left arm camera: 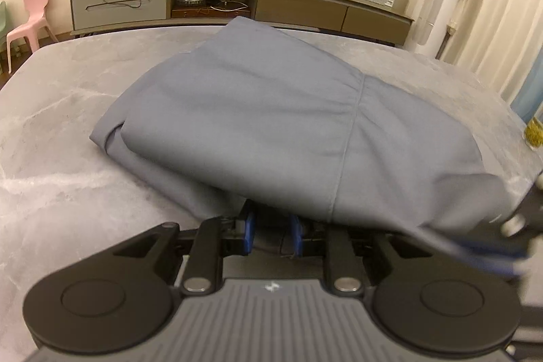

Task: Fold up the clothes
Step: 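Fold the held shirt edge over the stack with both grippers, then open both grippers and release the folded shirt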

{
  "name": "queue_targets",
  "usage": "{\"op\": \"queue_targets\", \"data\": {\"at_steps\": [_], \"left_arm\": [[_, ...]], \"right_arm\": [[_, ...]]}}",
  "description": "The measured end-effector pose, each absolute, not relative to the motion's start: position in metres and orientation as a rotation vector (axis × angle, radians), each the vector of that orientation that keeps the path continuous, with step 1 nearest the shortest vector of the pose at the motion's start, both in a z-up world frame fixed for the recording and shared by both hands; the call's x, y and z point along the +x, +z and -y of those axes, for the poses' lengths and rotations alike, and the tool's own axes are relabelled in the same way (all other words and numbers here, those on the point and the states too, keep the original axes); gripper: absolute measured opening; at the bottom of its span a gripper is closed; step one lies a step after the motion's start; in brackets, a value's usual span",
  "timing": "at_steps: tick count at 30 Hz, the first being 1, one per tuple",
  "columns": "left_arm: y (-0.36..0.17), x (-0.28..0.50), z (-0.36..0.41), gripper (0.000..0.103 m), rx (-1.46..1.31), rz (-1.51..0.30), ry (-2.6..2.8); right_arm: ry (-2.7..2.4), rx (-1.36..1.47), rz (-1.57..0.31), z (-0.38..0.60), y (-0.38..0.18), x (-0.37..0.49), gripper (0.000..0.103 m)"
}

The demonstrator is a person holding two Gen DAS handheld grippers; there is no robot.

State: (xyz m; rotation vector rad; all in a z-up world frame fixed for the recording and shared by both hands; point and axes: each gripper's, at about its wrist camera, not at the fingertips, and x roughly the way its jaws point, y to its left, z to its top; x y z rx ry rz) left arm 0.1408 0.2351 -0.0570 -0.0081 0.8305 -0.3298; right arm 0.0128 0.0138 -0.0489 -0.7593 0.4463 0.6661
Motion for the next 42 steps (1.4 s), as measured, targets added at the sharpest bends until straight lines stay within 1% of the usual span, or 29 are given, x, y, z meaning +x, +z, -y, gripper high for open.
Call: {"op": "queue_targets", "data": {"at_steps": [4, 6, 8, 10, 11, 13, 15, 17, 20, 21, 22, 24, 25, 27, 29, 30, 32, 35, 36, 37, 39, 42], "left_arm": [[-0.043, 0.140, -0.256, 0.022, -0.032, -0.847, -0.324], [-0.028, 0.134, -0.278, 0.019, -0.068, -0.804, -0.278], [-0.014, 0.125, -0.301, 0.020, -0.179, -0.736, -0.250], [-0.008, 0.120, -0.305, 0.020, -0.232, -0.678, -0.265], [-0.008, 0.121, -0.298, 0.021, -0.209, -0.666, -0.272], [-0.013, 0.129, -0.280, 0.021, -0.131, -0.677, -0.262], [-0.020, 0.138, -0.266, 0.021, -0.092, -0.694, -0.261], [-0.026, 0.144, -0.256, 0.021, -0.070, -0.705, -0.270], [-0.038, 0.145, -0.252, 0.021, -0.052, -0.739, -0.272], [-0.043, 0.145, -0.251, 0.021, -0.046, -0.755, -0.269], [-0.048, 0.146, -0.250, 0.021, -0.040, -0.771, -0.265], [-0.051, 0.146, -0.248, 0.021, -0.003, -0.775, -0.260], [-0.052, 0.146, -0.249, 0.021, 0.000, -0.779, -0.259], [-0.050, 0.145, -0.251, 0.020, -0.004, -0.784, -0.260], [-0.045, 0.144, -0.254, 0.020, -0.010, -0.777, -0.267], [-0.038, 0.142, -0.259, 0.020, -0.028, -0.743, -0.267], [-0.023, 0.138, -0.270, 0.020, -0.064, -0.672, -0.265], [-0.019, 0.140, -0.292, 0.020, -0.133, -0.631, -0.201], [-0.019, 0.141, -0.299, 0.020, -0.154, -0.626, -0.174], [-0.027, 0.145, -0.301, 0.020, -0.148, -0.659, -0.148], [-0.039, 0.149, -0.300, 0.020, -0.124, -0.717, -0.119], [-0.055, 0.151, -0.292, 0.020, -0.070, -0.785, -0.110]], "right_arm": [[0.678, -0.771, -0.482, -0.012, -0.067, 0.017, 0.004], [0.673, -0.795, -0.481, -0.010, -0.067, 0.015, 0.005], [0.673, -0.818, -0.485, -0.005, -0.068, 0.013, 0.005], [0.674, -0.825, -0.489, -0.004, -0.072, 0.008, 0.008], [0.676, -0.827, -0.489, -0.003, -0.075, 0.001, 0.009], [0.695, -0.834, -0.494, -0.004, -0.073, -0.009, 0.021], [0.728, -0.761, -0.510, 0.004, -0.056, -0.006, 0.029], [0.740, -0.642, -0.523, 0.019, -0.034, 0.005, 0.029], [0.667, -0.374, -0.517, 0.058, 0.002, 0.042, 0.029], [0.627, -0.314, -0.523, 0.069, 0.006, 0.059, 0.029], [0.582, -0.294, -0.544, 0.078, 0.001, 0.079, 0.029], [0.501, -0.298, -0.639, 0.092, -0.027, 0.121, 0.029], [0.478, -0.287, -0.673, 0.102, -0.041, 0.134, 0.026], [0.444, -0.233, -0.691, 0.124, -0.056, 0.141, 0.025], [0.359, -0.196, -0.704, 0.137, -0.049, 0.133, 0.025], [0.303, -0.215, -0.694, 0.138, -0.046, 0.128, 0.025], [0.229, -0.260, -0.616, 0.132, -0.030, 0.104, 0.026], [0.413, -0.223, -0.491, 0.103, -0.006, 0.040, 0.029], [0.523, -0.241, -0.472, 0.086, -0.004, 0.024, 0.032], [0.590, -0.291, -0.470, 0.070, -0.009, 0.014, 0.034], [0.656, -0.420, -0.486, 0.043, -0.026, 0.003, 0.034], [0.599, -0.445, -0.547, 0.057, -0.042, 0.021, 0.035]]}}
